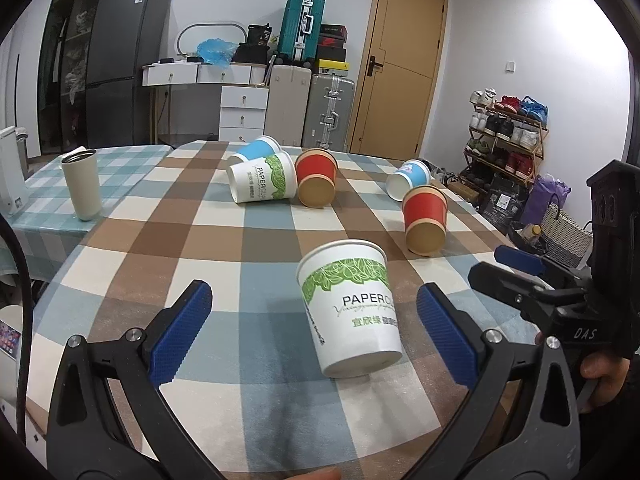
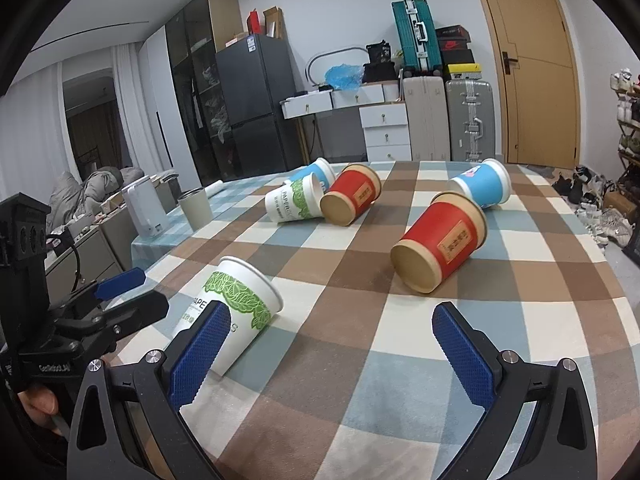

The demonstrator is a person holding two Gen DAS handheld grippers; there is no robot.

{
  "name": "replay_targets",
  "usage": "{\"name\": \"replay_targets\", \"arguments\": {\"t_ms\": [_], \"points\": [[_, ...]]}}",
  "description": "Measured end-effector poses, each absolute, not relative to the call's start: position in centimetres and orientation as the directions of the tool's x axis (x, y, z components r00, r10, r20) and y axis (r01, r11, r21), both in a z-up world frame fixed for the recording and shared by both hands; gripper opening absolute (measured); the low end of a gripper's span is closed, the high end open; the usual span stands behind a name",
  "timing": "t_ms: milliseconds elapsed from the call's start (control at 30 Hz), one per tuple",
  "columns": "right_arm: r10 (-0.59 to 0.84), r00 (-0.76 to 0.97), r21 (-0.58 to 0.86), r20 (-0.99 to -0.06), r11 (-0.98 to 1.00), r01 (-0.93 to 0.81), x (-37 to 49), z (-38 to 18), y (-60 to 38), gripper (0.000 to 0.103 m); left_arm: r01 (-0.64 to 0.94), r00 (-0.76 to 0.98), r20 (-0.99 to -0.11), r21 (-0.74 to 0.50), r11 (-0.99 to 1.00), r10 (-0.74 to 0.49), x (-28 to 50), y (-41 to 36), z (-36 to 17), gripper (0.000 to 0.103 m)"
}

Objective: Flip cup upright
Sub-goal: 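Move the right gripper to the white cup and close on its body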

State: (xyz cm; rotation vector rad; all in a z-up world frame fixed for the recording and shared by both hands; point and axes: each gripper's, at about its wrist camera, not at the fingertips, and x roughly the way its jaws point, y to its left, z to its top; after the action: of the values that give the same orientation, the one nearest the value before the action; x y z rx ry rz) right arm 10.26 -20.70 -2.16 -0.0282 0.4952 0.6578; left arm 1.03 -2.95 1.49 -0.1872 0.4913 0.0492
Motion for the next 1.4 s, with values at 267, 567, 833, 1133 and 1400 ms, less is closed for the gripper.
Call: {"name": "replay_targets", "arguments": {"t_ms": [267,567,833,1133,1400], "points": [[0.606,0.626,0.156,-0.491,0.768,-0.622,10.2,-1.8,-19.2,0.103,-0.121,0.887,-0.460,-0.161,0.980,0.034,0.2,-1.3,1.9,0.102],[0.616,0.564,0.192,-0.551,0.750,-0.633,11.3,-1.7,-17.0,0.103,-0.169,0.879,-0.470,-0.155,0.973,0.077,-0.3,1.0,1.2,0.102],[0.633,0.457,0.287,-0.625,0.731,-0.619,13.6,-2.1,-14.6,0.103,-0.185,0.872,-0.480,-0.147,0.972,0.094,0.4,1.8,0.5,0.102],[0.627,0.340,0.355,-0.701,0.720,-0.597,15.8,-3.5,-11.8,0.103,-0.172,0.871,-0.484,-0.136,0.976,0.087,1.1,1.9,-0.2,0.102],[0.627,0.237,0.422,-0.742,0.712,-0.561,17.5,-4.6,-10.4,0.099,-0.174,0.870,-0.485,-0.136,0.975,0.087,1.3,1.9,-0.4,0.102]]}}
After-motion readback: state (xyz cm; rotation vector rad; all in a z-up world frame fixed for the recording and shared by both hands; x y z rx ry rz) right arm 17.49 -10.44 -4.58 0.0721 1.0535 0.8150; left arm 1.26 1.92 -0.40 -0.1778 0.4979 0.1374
